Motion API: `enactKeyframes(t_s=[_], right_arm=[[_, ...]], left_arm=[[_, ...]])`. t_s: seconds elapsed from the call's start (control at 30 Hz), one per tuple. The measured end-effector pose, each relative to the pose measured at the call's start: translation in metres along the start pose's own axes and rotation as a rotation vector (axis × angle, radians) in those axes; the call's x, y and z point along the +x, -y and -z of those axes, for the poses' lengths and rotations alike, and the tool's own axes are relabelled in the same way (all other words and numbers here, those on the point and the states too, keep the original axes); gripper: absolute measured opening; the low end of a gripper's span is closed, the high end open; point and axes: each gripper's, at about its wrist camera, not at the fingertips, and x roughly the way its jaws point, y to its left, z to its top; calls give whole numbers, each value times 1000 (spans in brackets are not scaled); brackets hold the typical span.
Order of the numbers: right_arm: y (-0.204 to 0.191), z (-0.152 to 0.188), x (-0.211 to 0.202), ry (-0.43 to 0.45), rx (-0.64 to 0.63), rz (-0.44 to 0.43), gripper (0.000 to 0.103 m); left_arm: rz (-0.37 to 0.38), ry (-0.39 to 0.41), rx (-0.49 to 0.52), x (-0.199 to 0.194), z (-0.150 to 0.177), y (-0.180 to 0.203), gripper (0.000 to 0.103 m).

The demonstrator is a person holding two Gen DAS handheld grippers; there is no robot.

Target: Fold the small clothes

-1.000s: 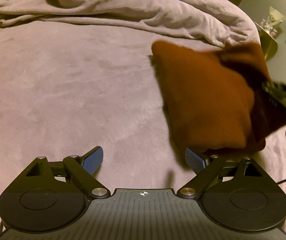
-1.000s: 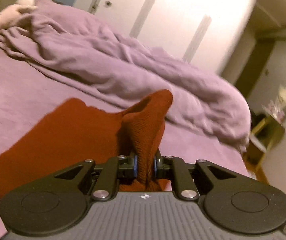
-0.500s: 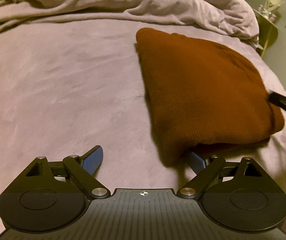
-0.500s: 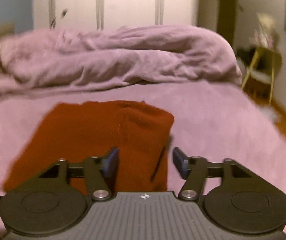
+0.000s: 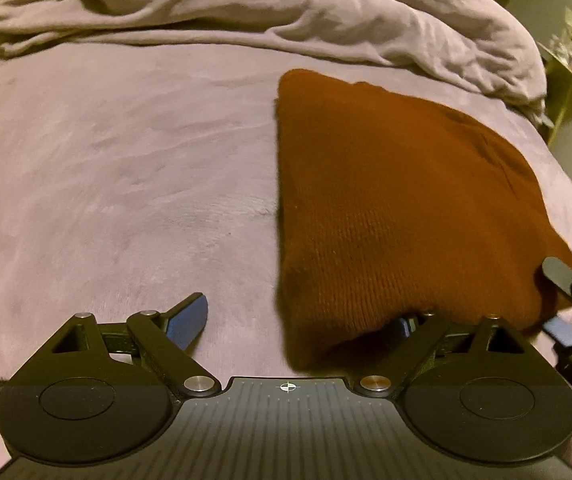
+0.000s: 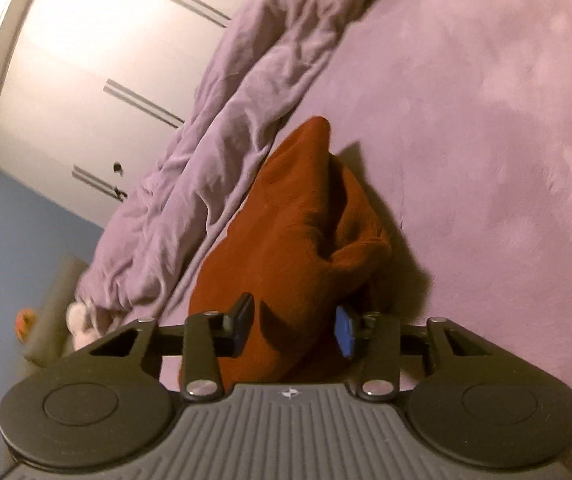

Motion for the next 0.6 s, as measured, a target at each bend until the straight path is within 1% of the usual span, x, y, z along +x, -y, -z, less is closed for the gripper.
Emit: enactKeyframes(t_s=[0.07, 0.1, 0.23, 0.37, 0.5, 0.57, 0.6], right_arm=[[5, -1, 2, 1, 39, -39, 37], [6, -1, 3, 3, 47, -50, 37], [12, 0, 7, 2, 77, -52, 36], [10, 1, 12, 5, 79, -64, 36], [11, 2, 17, -3, 71, -45, 22], [5, 1, 20, -9, 26, 0, 18], [2, 2, 20, -11, 14, 5, 17]], left_arm=[[-2, 1, -14, 0, 0, -2, 92], [1, -1, -21, 0, 0, -4, 92], [16, -6, -66, -1, -2, -10, 92], [25, -9, -78, -3, -2, -12, 92], [44, -13, -109, -4, -4, -18, 92], [59, -15, -127, -6, -6, -21, 92], [63, -14, -133, -7, -7, -23, 91]])
